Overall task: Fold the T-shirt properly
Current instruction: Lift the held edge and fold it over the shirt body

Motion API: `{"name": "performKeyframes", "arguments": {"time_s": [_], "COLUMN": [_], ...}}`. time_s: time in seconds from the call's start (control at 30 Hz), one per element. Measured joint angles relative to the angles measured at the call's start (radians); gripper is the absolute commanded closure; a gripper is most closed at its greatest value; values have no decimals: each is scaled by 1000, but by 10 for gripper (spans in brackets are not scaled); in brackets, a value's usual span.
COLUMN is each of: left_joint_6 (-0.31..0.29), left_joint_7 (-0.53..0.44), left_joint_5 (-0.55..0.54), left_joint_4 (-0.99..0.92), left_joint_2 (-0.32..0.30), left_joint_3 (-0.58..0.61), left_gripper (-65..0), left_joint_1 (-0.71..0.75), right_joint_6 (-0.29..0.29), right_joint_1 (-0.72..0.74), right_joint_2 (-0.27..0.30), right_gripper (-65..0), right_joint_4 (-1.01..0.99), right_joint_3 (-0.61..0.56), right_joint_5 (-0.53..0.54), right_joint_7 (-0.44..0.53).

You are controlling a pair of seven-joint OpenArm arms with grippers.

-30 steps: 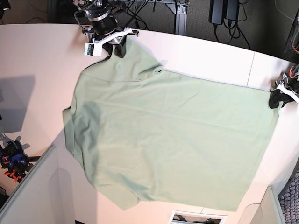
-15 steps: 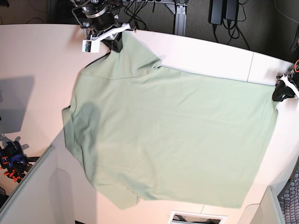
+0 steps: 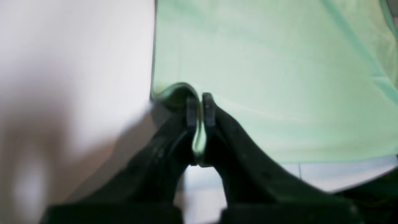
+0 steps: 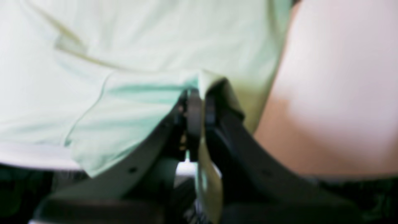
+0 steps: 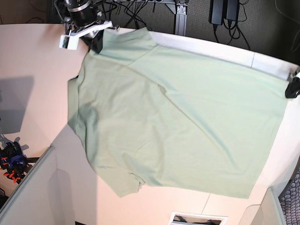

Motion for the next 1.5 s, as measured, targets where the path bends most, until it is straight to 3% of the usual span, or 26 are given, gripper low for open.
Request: {"name": "performKeyframes", "arguments": {"time_s": [0.2,0.33,0.47,0.7,1.07,1.1,1.2,1.23,1.3,1.4,1.5], "left_joint_6": [3,0,-6,0,2,1,2,7,36,17,2], "left_joint_7": [-9,-95,-184,-291,-323,-323,-315,-283,-217,-124,-29], "left_joint_5": [51,210,281,371,420,421,422,405,360,283,105], "left_joint_4": [4,-36,-200,-455,-526,-526,-526,-526,-526,-526,-526], "left_joint_2": [-5,-3,-3,6,11,12,12,12,12,8,-11], "left_joint_3": [29,115,223,345,424,424,424,424,424,393,302], "left_gripper": [0,0,0,0,-2,-69,-338,-390,-401,-400,-400], "left_joint_1": [-139,-238,-385,-597,-661,-660,-660,-661,-660,-655,-646], "right_joint_6": [14,16,45,42,40,40,40,40,40,40,40], "right_joint_1": [179,338,478,643,793,795,793,793,793,790,777], "right_joint_2": [13,48,85,108,111,111,111,111,111,107,108], "right_gripper": [0,0,0,0,0,-36,-353,-415,-441,-441,-441], "right_joint_4": [-60,-206,-370,-535,-670,-674,-675,-675,-674,-640,-550], "right_joint_3": [9,8,-19,-127,-240,-240,-240,-240,-237,-195,-101], "right_joint_5": [3,3,-1,-54,-143,-148,-188,-192,-205,-198,-165], "right_joint_7": [4,2,2,-2,2,2,2,2,1,-80,-168]}}
